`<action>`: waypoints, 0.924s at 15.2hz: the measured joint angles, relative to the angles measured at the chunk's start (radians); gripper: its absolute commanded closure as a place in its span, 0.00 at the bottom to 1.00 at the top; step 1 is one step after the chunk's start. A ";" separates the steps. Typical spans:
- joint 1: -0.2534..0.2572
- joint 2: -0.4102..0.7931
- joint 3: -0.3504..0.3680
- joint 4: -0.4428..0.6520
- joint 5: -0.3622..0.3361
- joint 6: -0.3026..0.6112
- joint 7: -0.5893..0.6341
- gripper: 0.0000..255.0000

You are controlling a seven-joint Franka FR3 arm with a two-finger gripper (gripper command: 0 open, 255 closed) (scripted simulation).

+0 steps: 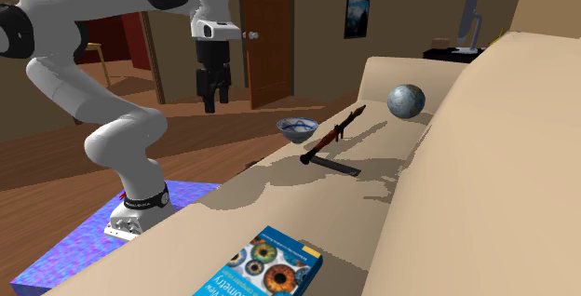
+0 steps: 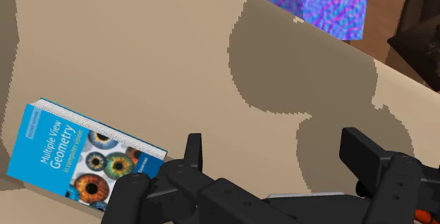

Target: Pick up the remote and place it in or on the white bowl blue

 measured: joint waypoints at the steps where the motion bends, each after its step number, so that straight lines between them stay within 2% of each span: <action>1: 0.000 0.000 0.000 0.000 0.000 0.000 0.000 0.00; 10: 0.010 0.228 0.110 0.014 0.100 0.167 0.201 0.00; 14: 0.012 0.366 0.159 0.069 0.135 0.232 0.298 0.00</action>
